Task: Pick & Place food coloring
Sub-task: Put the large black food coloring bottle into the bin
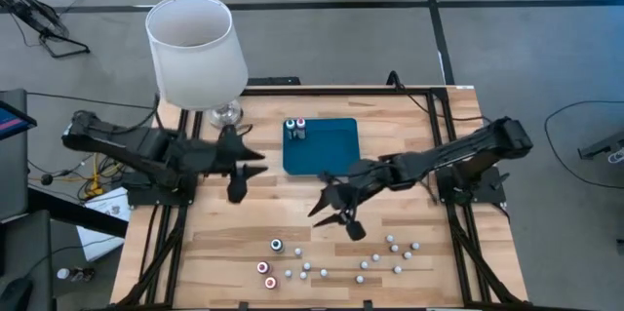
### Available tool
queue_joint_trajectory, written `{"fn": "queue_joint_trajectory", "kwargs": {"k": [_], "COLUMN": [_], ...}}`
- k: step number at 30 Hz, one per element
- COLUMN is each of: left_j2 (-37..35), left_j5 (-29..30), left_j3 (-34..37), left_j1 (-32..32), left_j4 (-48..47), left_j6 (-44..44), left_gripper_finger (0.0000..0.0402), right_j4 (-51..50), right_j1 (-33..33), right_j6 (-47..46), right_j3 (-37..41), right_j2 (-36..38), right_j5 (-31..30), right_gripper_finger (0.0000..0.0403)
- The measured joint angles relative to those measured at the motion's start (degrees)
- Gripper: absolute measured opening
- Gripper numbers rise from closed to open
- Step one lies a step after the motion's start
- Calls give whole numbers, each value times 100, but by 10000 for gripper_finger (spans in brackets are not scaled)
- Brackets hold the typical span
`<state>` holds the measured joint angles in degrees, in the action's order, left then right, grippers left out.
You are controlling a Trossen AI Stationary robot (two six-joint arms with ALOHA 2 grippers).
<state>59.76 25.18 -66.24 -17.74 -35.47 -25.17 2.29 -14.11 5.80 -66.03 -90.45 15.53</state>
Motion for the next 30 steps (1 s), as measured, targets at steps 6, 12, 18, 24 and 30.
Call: {"fn": "queue_joint_trajectory", "kwargs": {"k": [6, 12, 18, 24, 30], "left_j2": [323, 594, 658, 676, 676], "left_j5": [209, 149, 554, 558, 149], "left_j3": [2, 0, 433, 1266, 2049], "left_j1": [-1036, -1992, -2731, -2709, -2502], "left_j4": [-146, -509, -352, 777, 1823], "left_j6": [-324, -900, -1520, -1451, -1346], "left_gripper_finger": [139, 139, 139, 139, 139], "right_j4": [86, 120, 124, 142, 98], "right_j1": [45, 126, 188, 190, 170], "right_j6": [-655, -1009, -929, -1178, -1376], "right_j3": [-42, -38, -46, -45, -45], "right_j2": [-383, -303, -370, -321, -304], "right_j5": [87, -254, -212, -222, -218], "right_gripper_finger": [118, 118, 118, 118, 118]}}
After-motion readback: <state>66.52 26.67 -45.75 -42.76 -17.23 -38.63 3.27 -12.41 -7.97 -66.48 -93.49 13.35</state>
